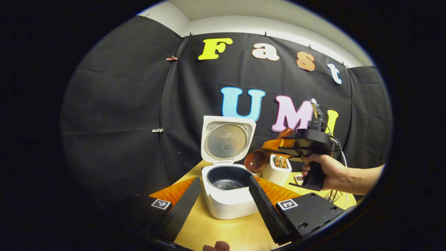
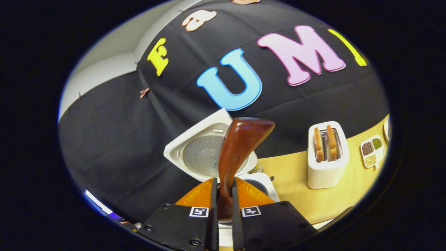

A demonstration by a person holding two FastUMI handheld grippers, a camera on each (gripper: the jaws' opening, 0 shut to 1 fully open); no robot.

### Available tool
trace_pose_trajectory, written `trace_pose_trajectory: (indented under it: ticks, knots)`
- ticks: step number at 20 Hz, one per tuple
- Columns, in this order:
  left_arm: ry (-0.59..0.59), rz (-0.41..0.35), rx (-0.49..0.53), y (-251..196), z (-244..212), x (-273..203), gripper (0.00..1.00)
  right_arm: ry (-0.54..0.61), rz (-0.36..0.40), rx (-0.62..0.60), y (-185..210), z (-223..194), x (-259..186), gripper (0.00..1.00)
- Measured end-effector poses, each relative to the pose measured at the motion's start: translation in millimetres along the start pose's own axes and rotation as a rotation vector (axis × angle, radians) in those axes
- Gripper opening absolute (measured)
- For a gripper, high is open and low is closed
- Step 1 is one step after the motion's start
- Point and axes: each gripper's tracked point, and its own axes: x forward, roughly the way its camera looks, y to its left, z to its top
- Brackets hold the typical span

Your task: Close the left gripper, press the button to open the rice cooker; take a wooden spoon from the chopstick holder with the right hand, scoop a spoonful of rice and pour it into the rice cooker, then put the wooden spoon back into the chopstick holder.

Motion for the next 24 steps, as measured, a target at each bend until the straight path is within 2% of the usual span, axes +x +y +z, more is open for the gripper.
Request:
trace_pose_trajectory:
  ticks: [6, 13, 18, 24]
  knots:
    - [-0.011, -0.054, 0.017, -28, 8, 9, 0.95, -0.117, -0.116, 0.066, -81, 57, -102, 0.19]
    - [-0.008, -0.109, 0.017, -59, 15, 24, 0.95, -0.19, -0.294, 0.04, -183, 85, -221, 0.19]
    - [-0.001, -0.123, 0.045, -78, 16, 25, 0.95, -0.168, -0.455, -0.05, -260, 87, -283, 0.19]
    - [0.008, -0.125, 0.072, -97, 19, 21, 0.95, -0.084, -0.587, -0.132, -332, 64, -322, 0.19]
